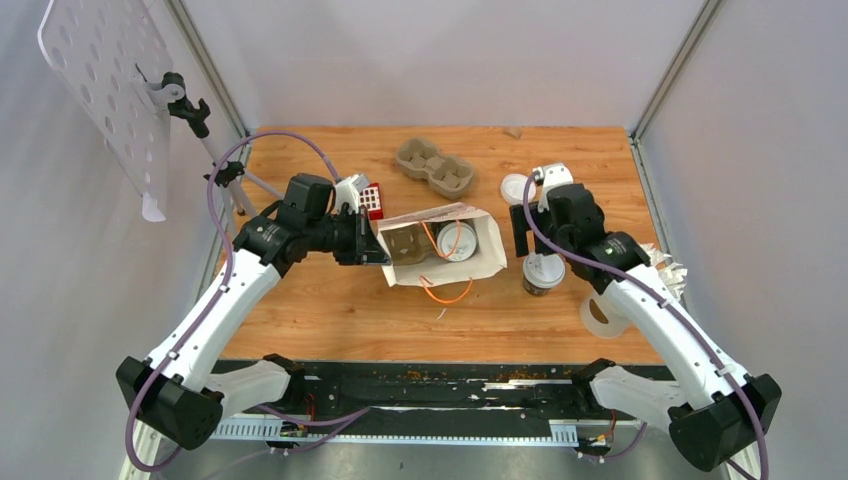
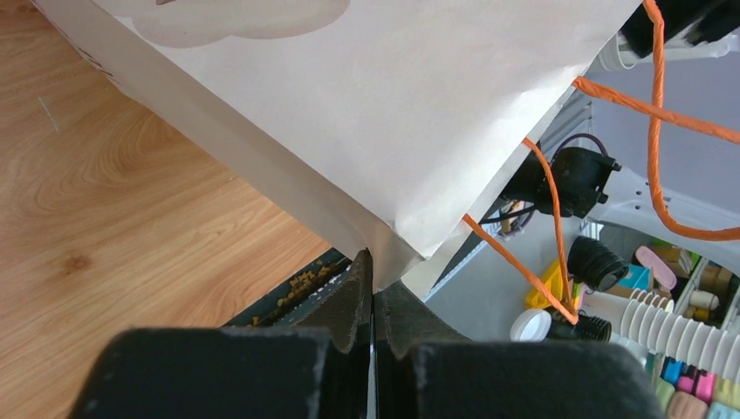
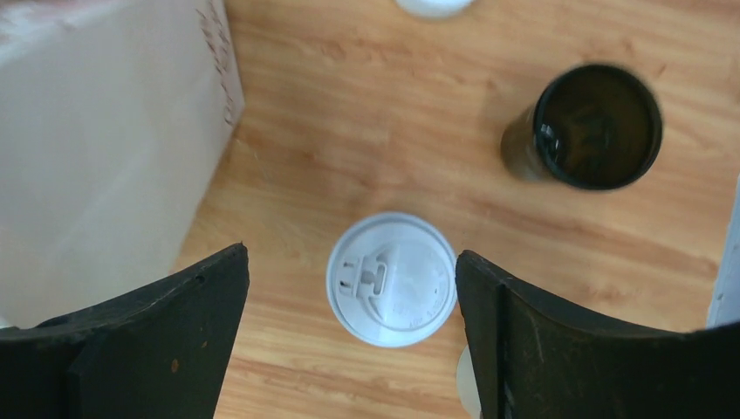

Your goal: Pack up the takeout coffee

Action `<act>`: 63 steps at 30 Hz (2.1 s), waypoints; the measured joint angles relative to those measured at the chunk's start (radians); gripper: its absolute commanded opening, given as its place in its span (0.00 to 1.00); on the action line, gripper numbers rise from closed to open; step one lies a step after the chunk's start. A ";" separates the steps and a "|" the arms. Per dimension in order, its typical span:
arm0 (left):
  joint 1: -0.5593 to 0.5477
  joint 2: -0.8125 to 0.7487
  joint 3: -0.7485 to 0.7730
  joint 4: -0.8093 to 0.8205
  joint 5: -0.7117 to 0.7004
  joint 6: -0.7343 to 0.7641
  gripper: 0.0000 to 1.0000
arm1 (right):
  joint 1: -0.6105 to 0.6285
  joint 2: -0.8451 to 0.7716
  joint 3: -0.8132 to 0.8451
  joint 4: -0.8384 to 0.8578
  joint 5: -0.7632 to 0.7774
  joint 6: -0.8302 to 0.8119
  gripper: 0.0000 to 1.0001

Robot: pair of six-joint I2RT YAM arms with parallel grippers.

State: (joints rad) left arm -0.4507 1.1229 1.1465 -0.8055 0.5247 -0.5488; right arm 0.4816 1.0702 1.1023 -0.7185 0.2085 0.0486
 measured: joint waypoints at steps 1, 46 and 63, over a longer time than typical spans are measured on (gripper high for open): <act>0.000 -0.001 0.003 -0.003 -0.004 0.000 0.00 | -0.004 -0.006 -0.036 0.002 0.006 0.015 0.89; 0.002 -0.006 0.031 -0.085 -0.014 0.027 0.00 | -0.115 -0.063 -0.404 0.185 0.026 0.243 0.85; 0.002 -0.006 0.031 -0.089 -0.014 0.031 0.00 | -0.115 -0.064 -0.409 0.196 0.035 0.208 0.89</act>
State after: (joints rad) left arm -0.4492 1.1164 1.1778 -0.8944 0.5106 -0.5179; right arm 0.3668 1.0065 0.6933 -0.5220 0.2440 0.2565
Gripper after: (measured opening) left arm 0.006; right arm 0.875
